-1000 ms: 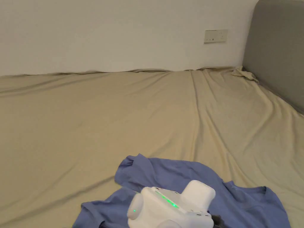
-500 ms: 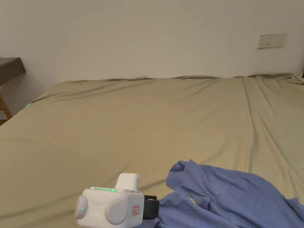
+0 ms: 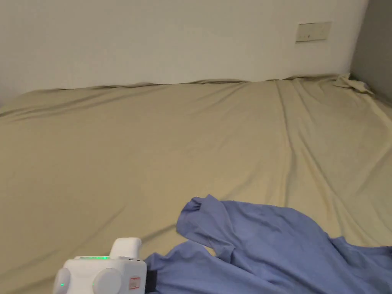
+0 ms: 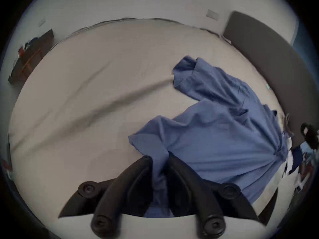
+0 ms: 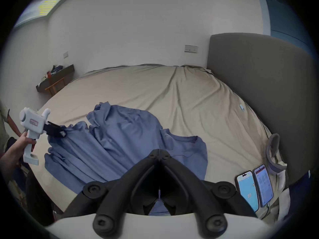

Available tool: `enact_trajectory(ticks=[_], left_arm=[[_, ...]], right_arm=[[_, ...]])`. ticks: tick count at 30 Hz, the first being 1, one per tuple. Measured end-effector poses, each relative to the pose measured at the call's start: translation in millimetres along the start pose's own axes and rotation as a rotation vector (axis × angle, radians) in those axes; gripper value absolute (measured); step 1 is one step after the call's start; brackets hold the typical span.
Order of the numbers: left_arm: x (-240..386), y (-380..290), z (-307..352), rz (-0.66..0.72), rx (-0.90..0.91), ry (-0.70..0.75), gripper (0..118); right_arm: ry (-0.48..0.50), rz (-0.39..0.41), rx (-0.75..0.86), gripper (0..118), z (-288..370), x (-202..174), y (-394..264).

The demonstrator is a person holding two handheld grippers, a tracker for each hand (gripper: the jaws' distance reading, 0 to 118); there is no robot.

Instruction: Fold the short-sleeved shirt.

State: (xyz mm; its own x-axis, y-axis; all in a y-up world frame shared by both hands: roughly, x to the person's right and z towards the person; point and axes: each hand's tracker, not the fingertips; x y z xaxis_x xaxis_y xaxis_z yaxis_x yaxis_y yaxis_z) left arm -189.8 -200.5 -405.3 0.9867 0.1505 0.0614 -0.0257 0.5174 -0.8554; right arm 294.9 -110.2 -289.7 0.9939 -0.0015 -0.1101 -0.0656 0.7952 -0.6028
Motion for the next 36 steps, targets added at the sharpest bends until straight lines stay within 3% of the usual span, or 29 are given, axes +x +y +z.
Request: enact_trajectory(ticks=[1, 2, 3, 4, 5, 7, 10, 14, 16, 17, 18, 19, 20, 21, 22, 24, 27, 31, 36], left_arm=[[-0.1, -2.0, 7.4, 0.018, 0.027, -0.006, 9], [-0.8, -4.9, 19.5, 0.051, 0.064, -0.022, 9], [-3.2, -7.2, 25.8, 0.101, 0.1, -0.06, 8], [-5.4, -9.7, 30.8, 0.172, 0.112, -0.108, 8], [-6.6, -11.7, 33.5, 0.206, 0.117, -0.133, 8], [-4.5, -19.2, 39.7, 0.207, 0.124, -0.126, 8], [-2.9, -19.9, 32.6, 0.159, 0.121, -0.076, 8], [-9.2, -19.7, 21.1, 0.203, 0.106, -0.096, 8], [-9.5, -20.3, 14.6, 0.201, 0.088, -0.092, 8], [-9.6, -21.4, 13.5, 0.195, 0.091, -0.084, 8], [-9.4, -22.4, 13.9, 0.191, 0.096, -0.083, 8], [-10.9, -23.2, 13.5, 0.196, 0.104, -0.088, 8], [-12.4, -23.2, 13.1, 0.207, 0.115, -0.101, 8], [-13.2, -23.5, 13.2, 0.221, 0.125, -0.113, 8], [-15.0, -23.9, 14.8, 0.242, 0.143, -0.119, 8], [-16.1, -24.4, 22.1, 0.264, 0.182, -0.161, 8], [-7.0, -19.4, 54.9, 0.232, 0.266, -0.187, 8], [2.3, -7.1, 124.8, 0.163, 0.421, -0.212, 8], [14.8, 9.6, 239.2, 0.039, 0.657, -0.223, 8]], right_arm=[[-0.01, -0.011, -0.001, 2, 3.7, 5.9, 1.3], [-0.031, -0.023, 0.0, 15, 4.6, 13.5, 2.1], [-0.081, -0.037, -0.016, 55, 3.5, 22.0, 4.3], [-0.115, -0.044, -0.046, 108, 0.1, 31.4, 7.5], [-0.132, -0.053, -0.086, 118, -7.5, 39.9, 8.2], [-0.088, -0.083, -0.119, 118, -21.3, 56.9, 10.2], [-0.08, -0.154, -0.291, 118, -68.2, 79.2, 0.6], [-0.056, -0.219, -0.521, 114, -143.5, 101.1, -30.7], [-0.083, -0.218, -0.527, 89, -146.5, 97.1, -38.8], [-0.104, -0.218, -0.427, 86, -131.7, 90.6, -32.0], [-0.085, -0.182, -0.42, 65, -127.0, 87.9, -29.1], [-0.019, -0.198, -0.408, 28, -125.3, 85.8, -27.3], [-0.022, -0.232, -0.378, 9, -123.3, 83.1, -27.0], [-0.101, -0.249, -0.346, 9, -105.6, 69.2, -22.9], [-0.106, -0.189, -0.341, 9, -103.1, 63.5, -20.9], [-0.115, -0.149, -0.289, 9, -90.0, 51.2, -18.5], [-0.057, -0.216, -0.166, 9, -68.2, 44.7, -6.5], [-0.031, -0.102, 0.021, 8, -5.9, 11.1, 34.3], [0.059, -0.125, 0.312, 9, 86.3, -15.6, 76.8]])
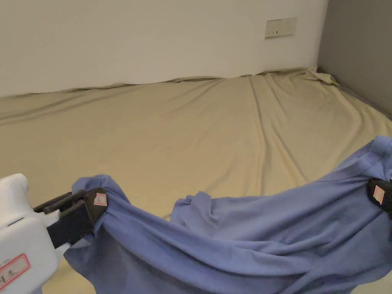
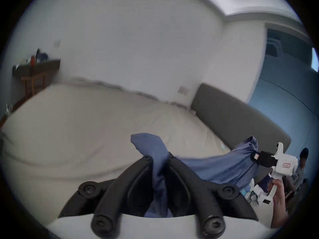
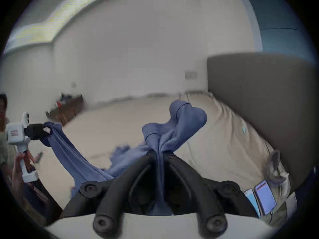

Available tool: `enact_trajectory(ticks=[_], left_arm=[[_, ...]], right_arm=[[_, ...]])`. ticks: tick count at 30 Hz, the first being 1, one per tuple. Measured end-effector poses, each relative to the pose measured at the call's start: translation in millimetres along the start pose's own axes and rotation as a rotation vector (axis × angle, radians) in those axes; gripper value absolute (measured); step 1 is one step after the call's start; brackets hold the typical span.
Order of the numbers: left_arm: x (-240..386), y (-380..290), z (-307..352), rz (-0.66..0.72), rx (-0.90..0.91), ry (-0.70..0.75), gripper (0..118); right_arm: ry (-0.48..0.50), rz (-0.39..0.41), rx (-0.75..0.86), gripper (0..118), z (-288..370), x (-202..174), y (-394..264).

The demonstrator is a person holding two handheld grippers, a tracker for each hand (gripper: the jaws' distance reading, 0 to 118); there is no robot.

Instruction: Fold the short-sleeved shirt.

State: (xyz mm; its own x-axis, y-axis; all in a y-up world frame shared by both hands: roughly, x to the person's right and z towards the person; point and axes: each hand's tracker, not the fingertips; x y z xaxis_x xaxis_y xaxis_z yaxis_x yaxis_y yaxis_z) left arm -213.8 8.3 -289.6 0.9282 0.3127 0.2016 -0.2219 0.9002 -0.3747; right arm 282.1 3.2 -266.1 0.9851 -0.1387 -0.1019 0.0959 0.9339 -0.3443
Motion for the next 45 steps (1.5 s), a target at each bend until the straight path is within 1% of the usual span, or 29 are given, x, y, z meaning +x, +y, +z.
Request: enact_trajectory(ticks=[1, 2, 3, 5, 7, 9, 12, 13, 15, 16, 17, 19, 20, 21, 22, 23, 24, 25, 28, 31, 33, 34, 36, 39, 40, 42, 44, 45], left_arm=[[6.6, 16.4, 18.4, -0.007, 0.057, -0.019, 8], [17.5, 31.3, 35.0, -0.017, 0.111, -0.036, 8], [23.4, 48.3, 52.9, -0.029, 0.156, -0.056, 8], [35.5, 82.6, 87.1, -0.073, 0.227, -0.048, 8], [38.1, 113.3, 112.1, -0.102, 0.28, -0.059, 8], [38.7, 139.6, 132.8, -0.129, 0.384, -0.098, 7], [33.3, 186.0, 144.1, -0.109, 0.392, -0.104, 7], [30.5, 199.7, 140.0, -0.106, 0.392, -0.11, 7], [28.0, 220.0, 129.7, -0.11, 0.407, -0.058, 6], [25.7, 226.2, 120.9, -0.114, 0.4, -0.025, 4], [21.8, 228.4, 109.6, -0.101, 0.39, -0.028, 3], [12.4, 231.7, 75.3, -0.074, 0.291, 0.011, 2], [8.2, 236.9, 57.9, -0.09, 0.288, 0.014, 2], [3.1, 242.7, 40.6, -0.043, 0.287, 0.042, 2], [-13.3, 253.4, 6.7, -0.046, 0.264, 0.041, 2], [-18.6, 265.6, -10.7, -0.024, 0.251, 0.073, 2], [-24.3, 279.4, -28.7, -0.024, 0.246, 0.097, 2], [-30.9, 292.6, -46.1, 0.006, 0.242, 0.12, 2], [-54.1, 326.6, -86.6, 0.02, 0.256, 0.156, 2], [-63.3, 328.4, -113.5, 0.023, 0.252, 0.233, 2], [-77.4, 315.4, -136.8, 0.002, 0.24, 0.259, 2], [-103.8, 312.2, -160.8, 0.005, 0.226, 0.267, 2], [-125.8, 277.5, -186.6, 0.021, 0.179, 0.265, 2], [-157.8, 196.8, -224.8, 0.077, 0.043, 0.263, 2], [-170.6, 164.8, -239.0, 0.095, -0.015, 0.272, 2], [-192.9, 100.5, -263.8, 0.115, -0.133, 0.286, 2], [-214.3, 39.4, -280.0, 0.155, -0.228, 0.288, 2], [-224.2, 12.0, -284.7, 0.197, -0.274, 0.298, 2]], right_arm=[[0.017, -0.014, 0.048, 9, 13.7, -1.5, 11.3], [0.032, -0.011, 0.083, 9, 24.6, -4.6, 23.6], [0.035, -0.007, 0.127, 9, 36.2, -7.8, 36.4], [0.03, 0.009, 0.208, 9, 58.2, -17.2, 61.9], [0.048, -0.013, 0.271, 9, 72.9, -16.7, 85.8], [0.083, -0.024, 0.304, 9, 76.2, -9.8, 108.7], [0.078, -0.011, 0.332, 9, 71.3, -10.8, 147.8], [0.081, -0.004, 0.337, 9, 66.8, -19.7, 165.6], [0.081, -0.008, 0.345, 9, 49.9, -20.5, 188.7], [0.092, -0.031, 0.348, 8, 39.6, -20.6, 197.4], [0.111, -0.046, 0.341, 9, 26.6, -22.8, 202.8], [0.126, -0.05, 0.307, 8, -1.2, -29.0, 213.7], [0.134, -0.057, 0.292, 9, -15.7, -32.5, 219.8], [0.144, -0.038, 0.287, 9, -31.9, -35.2, 226.9], [0.131, -0.031, 0.279, 9, -49.4, -41.6, 238.6], [0.123, -0.015, 0.275, 9, -66.8, -45.7, 250.5], [0.12, -0.018, 0.266, 9, -86.4, -48.1, 264.7], [0.128, -0.019, 0.264, 9, -107.2, -48.2, 277.7], [0.122, -0.056, 0.259, 9, -159.7, -46.6, 309.9], [0.089, -0.061, 0.259, 9, -203.2, -47.9, 318.4], [0.056, -0.046, 0.244, 9, -232.6, -45.6, 310.8], [0.057, -0.037, 0.223, 9, -249.4, -43.7, 300.4], [0.042, -0.033, 0.159, 9, -279.9, -39.6, 266.5], [0.021, -0.046, 0.039, 9, -316.8, -31.2, 186.2], [0.027, -0.058, -0.01, 9, -331.7, -24.7, 153.2], [0.008, -0.092, -0.113, 8, -360.6, -7.5, 84.4], [-0.033, -0.111, -0.229, 9, -377.7, 4.8, 15.4], [-0.05, -0.131, -0.269, 9, -384.0, 14.7, -20.1]])
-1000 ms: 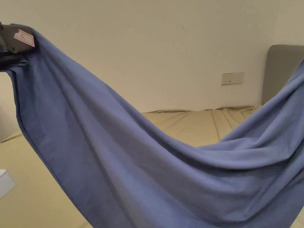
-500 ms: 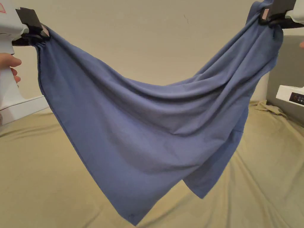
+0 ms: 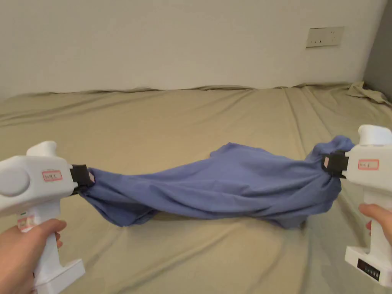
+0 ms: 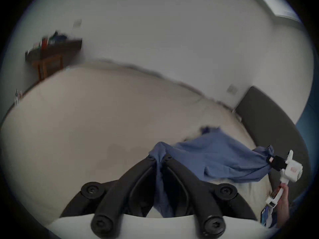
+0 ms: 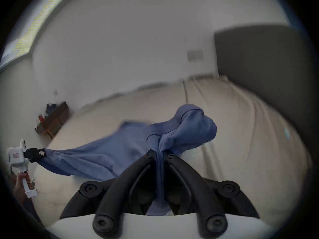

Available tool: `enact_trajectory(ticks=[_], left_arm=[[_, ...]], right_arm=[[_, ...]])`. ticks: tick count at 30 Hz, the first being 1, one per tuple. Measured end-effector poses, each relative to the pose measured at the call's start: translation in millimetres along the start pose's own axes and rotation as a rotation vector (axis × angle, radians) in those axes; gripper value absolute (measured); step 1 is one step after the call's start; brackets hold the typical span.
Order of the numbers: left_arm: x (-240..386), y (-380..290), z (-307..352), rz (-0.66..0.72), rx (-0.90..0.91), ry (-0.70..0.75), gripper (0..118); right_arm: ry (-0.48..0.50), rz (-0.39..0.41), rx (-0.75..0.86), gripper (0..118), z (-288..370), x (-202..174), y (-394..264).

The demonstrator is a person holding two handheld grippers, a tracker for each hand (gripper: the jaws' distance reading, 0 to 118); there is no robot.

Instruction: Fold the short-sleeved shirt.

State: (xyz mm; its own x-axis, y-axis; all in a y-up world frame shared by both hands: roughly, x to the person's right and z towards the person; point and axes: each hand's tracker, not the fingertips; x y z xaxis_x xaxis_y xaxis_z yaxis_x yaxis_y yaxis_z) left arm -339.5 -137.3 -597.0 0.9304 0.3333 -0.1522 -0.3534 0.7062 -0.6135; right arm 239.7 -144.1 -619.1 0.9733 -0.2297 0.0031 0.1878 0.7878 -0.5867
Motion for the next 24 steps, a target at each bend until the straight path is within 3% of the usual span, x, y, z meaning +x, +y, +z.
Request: enact_trajectory(ticks=[5, 16, 19, 24], left_arm=[[-38.3, -53.3, -15.2, 0.041, -0.081, 0.04, 2], [-39.4, -61.5, 127.7, -0.039, 0.028, -0.142, 2], [-33.2, -90.8, 177.2, -0.069, 0.004, -0.14, 2], [-56.0, -172.8, 222.1, -0.046, -0.107, -0.114, 2]], right_arm=[[-0.03, -0.108, -0.045, 8, -9.4, 43.6, -76.7], [0.059, 0.008, 0.026, 8, 157.5, 52.7, -109.0], [0.039, 0.044, 0.004, 8, 207.6, 61.1, -135.2], [0.001, 0.008, -0.089, 8, 273.1, 88.8, -207.2]])
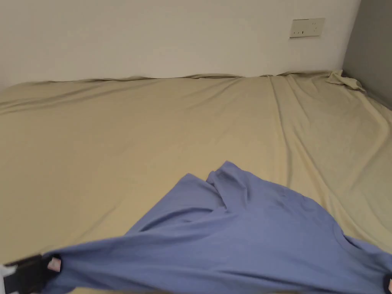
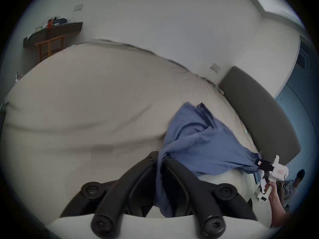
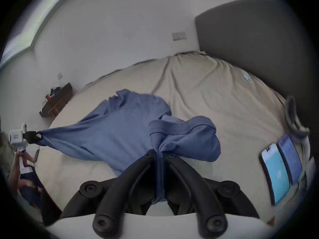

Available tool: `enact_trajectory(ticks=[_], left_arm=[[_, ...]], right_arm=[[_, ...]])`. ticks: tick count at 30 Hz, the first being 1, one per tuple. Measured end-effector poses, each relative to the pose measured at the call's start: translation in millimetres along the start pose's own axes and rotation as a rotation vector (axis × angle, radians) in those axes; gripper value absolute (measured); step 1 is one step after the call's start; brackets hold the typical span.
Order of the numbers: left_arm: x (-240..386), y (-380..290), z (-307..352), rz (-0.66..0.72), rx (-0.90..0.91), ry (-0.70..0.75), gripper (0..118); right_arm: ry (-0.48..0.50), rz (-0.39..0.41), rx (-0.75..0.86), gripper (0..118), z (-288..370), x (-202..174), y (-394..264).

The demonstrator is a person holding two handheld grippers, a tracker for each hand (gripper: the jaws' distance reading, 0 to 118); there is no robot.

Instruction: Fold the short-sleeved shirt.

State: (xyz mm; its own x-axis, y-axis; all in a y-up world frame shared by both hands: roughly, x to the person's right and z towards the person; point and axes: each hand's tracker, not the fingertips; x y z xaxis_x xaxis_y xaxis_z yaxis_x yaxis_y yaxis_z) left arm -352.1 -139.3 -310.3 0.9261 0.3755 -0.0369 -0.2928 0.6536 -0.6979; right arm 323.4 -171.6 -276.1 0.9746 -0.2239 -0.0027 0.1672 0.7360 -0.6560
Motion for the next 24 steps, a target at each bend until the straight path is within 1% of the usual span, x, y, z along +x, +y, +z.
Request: enact_trajectory(ticks=[3, 6, 7, 8, 9, 10, 11, 12, 14, 15, 16, 17, 18, 19, 20, 21, 22, 23, 24], left_arm=[[1.8, -51.3, 12.5, 0.005, -0.066, 0.046, 2], [-6.0, -77.0, 11.4, 0.004, -0.111, 0.106, 2], [-4.2, -80.0, 8.9, -0.008, -0.131, 0.135, 2], [-2.1, -80.8, 8.0, -0.005, -0.139, 0.15, 12], [16.3, -82.7, 13.5, -0.001, -0.136, 0.171, 38], [20.9, -82.3, 17.8, -0.006, -0.129, 0.177, 71], [24.6, -82.0, 29.0, -0.005, -0.108, 0.164, 79], [32.0, -80.9, 43.9, -0.022, -0.055, 0.169, 79], [36.0, -72.9, 75.8, -0.084, 0.008, 0.216, 79], [44.3, -70.9, 97.4, -0.13, 0.061, 0.221, 79], [49.4, -68.7, 118.1, -0.165, 0.101, 0.19, 79], [41.0, -69.9, 128.3, -0.184, 0.136, 0.181, 77], [46.4, -69.1, 145.0, -0.181, 0.187, 0.192, 62], [55.3, -69.7, 159.2, -0.217, 0.248, 0.216, 9], [63.2, -68.9, 167.8, -0.237, 0.287, 0.273, 0], [84.0, -67.5, 179.4, -0.228, 0.316, 0.328, 0], [86.9, -65.8, 184.4, -0.222, 0.291, 0.305, 0], [88.2, -63.5, 186.0, -0.229, 0.26, 0.282, 0], [91.6, -65.9, 184.3, -0.226, 0.266, 0.29, 0]], right_arm=[[-0.038, 0.016, -0.066, 8, 22.0, 9.9, -36.3], [-0.044, 0.009, -0.1, 8, 26.9, 13.7, -52.5], [-0.046, 0.022, -0.115, 11, 25.3, 11.7, -51.8], [-0.072, 0.044, -0.144, 37, 21.8, 7.4, -47.8], [-0.11, 0.068, -0.161, 73, 21.9, 3.1, -44.5], [-0.116, 0.095, -0.191, 97, 23.5, -0.5, -41.6], [-0.098, 0.108, -0.179, 103, 31.4, -4.7, -40.2], [-0.1, 0.124, -0.147, 103, 43.0, -12.0, -34.6], [-0.093, 0.15, -0.133, 103, 68.6, -24.7, -24.1], [-0.102, 0.184, -0.111, 103, 83.4, -33.8, -17.6], [-0.103, 0.229, -0.076, 103, 101.6, -45.4, -10.9], [-0.098, 0.255, -0.035, 98, 115.1, -55.3, -6.2], [-0.081, 0.267, -0.011, 78, 125.3, -63.1, -2.5], [-0.05, 0.28, 0.041, 41, 136.1, -71.6, -0.5], [-0.055, 0.282, 0.078, 3, 139.4, -75.5, -0.2], [-0.068, 0.261, 0.102, 3, 139.1, -82.2, 0.1], [-0.097, 0.248, 0.145, 3, 140.3, -88.1, -0.9], [-0.054, 0.252, 0.142, 3, 139.5, -90.5, -0.5], [-0.014, 0.253, 0.117, 3, 135.3, -93.3, 0.3]])
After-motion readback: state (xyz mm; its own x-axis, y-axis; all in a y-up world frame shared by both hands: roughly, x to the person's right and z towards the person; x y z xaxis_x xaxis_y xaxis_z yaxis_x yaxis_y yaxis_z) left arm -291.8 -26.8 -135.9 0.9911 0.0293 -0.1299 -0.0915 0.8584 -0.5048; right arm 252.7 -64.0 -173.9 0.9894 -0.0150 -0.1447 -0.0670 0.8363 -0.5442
